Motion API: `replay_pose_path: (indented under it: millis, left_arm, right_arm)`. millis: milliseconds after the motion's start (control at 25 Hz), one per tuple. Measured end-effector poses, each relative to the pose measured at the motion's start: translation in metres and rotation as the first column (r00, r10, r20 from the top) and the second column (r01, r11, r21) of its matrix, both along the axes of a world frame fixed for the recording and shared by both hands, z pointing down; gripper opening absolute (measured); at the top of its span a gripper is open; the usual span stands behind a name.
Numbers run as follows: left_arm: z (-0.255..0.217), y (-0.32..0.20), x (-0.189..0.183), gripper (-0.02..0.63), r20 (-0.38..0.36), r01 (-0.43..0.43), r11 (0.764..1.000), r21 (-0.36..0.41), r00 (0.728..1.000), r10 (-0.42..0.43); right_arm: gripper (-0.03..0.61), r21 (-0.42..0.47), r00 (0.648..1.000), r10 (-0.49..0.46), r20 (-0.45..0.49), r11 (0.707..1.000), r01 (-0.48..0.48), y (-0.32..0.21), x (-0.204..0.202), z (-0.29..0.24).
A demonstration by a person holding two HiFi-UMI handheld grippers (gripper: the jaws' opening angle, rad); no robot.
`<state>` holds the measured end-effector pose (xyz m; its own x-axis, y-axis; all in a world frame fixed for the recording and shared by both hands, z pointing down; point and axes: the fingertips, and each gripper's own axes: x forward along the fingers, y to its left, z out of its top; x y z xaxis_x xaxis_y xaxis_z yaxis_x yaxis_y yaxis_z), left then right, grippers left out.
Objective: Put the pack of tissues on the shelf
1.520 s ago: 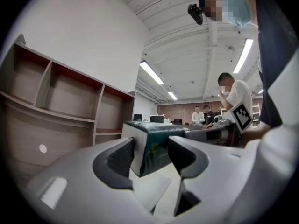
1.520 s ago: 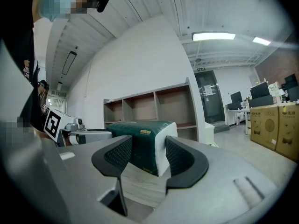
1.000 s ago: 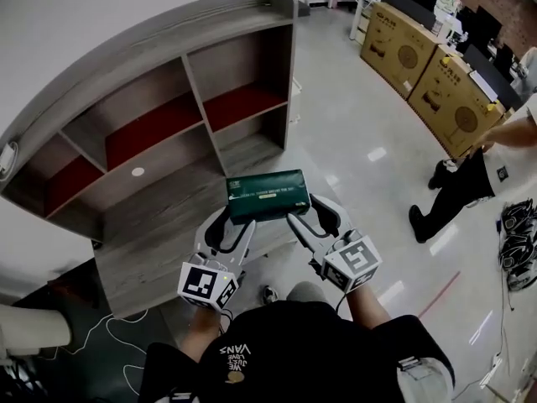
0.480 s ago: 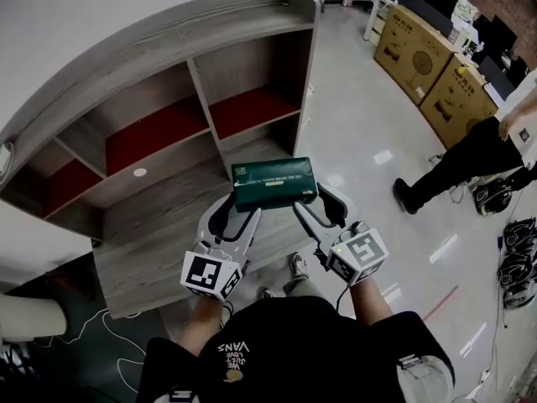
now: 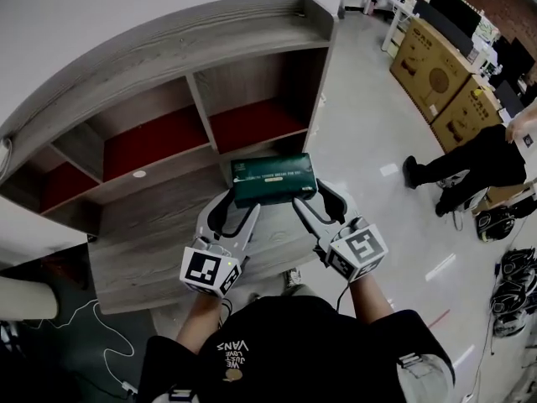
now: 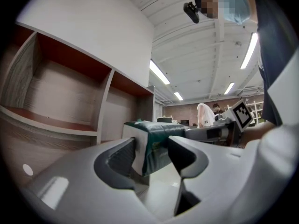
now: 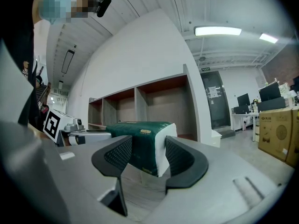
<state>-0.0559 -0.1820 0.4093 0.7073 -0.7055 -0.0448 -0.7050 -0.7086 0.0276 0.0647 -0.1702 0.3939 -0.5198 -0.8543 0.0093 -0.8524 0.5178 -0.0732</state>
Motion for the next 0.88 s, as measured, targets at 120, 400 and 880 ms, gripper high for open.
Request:
replay_pose_path:
  millis: [120, 400, 880]
  left_arm:
    - [0.003, -0.013, 0.003, 0.256, 0.006, 0.031, 1.0, -0.001, 1.0, -0.031]
    - [0.013, -0.043, 0.008, 0.256, 0.023, 0.104, 0.995, -0.011, 0.994, -0.103]
    - [0.026, -0.085, 0.011, 0.256, 0.069, 0.192, 0.981, 0.001, 0.979, -0.192]
  right_arm:
    - [0.221, -0.004, 1.0, -0.025, -0.01, 1.0, 0.025, -0.017, 0.003, 0.003]
    - [0.221, 0.004, 0.995, -0.089, -0.043, 0.996, 0.089, -0.055, 0.009, 0.008]
    - [0.221, -0.014, 0.986, -0.154, -0.06, 0.988, 0.153, -0.105, 0.011, 0.024]
